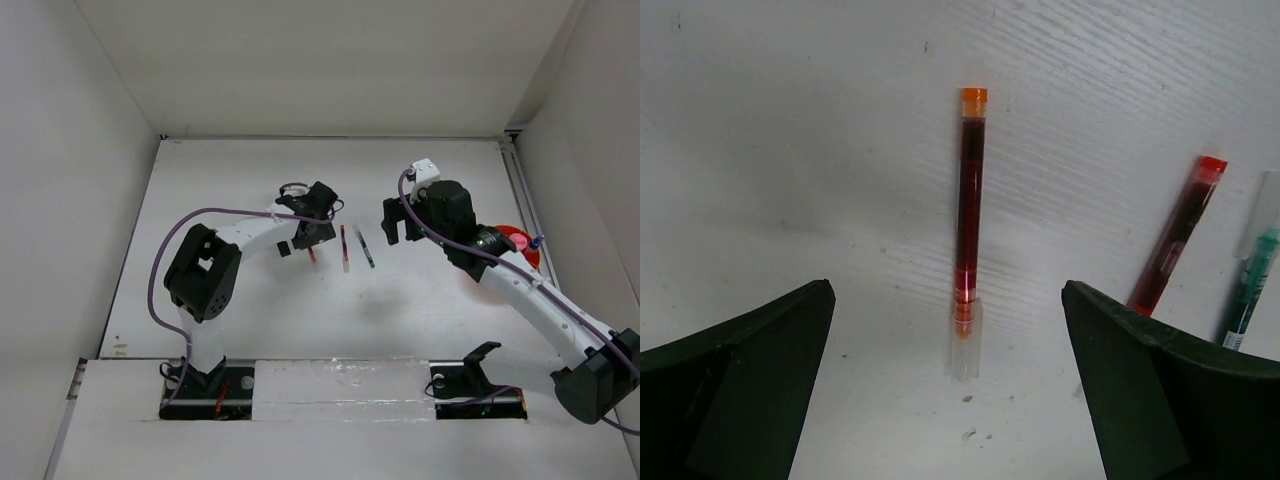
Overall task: Sort the stationery into containers
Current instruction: Pick up the pen from the center of the board.
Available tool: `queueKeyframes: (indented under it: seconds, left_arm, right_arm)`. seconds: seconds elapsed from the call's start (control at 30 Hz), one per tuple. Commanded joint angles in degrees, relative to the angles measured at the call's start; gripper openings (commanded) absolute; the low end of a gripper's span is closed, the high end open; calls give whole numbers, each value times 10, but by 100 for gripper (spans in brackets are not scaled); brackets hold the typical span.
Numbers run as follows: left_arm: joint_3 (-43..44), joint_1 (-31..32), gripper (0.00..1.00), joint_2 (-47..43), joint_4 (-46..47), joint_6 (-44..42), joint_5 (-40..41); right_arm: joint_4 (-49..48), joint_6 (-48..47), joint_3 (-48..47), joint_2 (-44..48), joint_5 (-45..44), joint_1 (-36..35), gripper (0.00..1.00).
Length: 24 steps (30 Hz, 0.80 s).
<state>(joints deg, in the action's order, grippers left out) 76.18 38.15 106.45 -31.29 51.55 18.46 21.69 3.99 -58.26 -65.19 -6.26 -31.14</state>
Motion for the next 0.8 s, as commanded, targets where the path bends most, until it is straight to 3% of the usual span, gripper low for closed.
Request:
queueKeyframes:
  seconds: [0.0,0.2,0.5,0.77]
  left_arm:
    - [26,7,96,-9,-24,25,17]
    - [6,24,94,-7,-29,50,22]
    - [-34,24,81,1,-19,64,17]
    - [-34,24,58,27,-19,69,17]
  right_arm:
    - [-32,-10,0,22,-14,8,94]
    - [-45,-10,13,39,6,13,94]
    - [-50,-10,29,55,17,19,94]
    - [-55,-10,34,60,22,19,93]
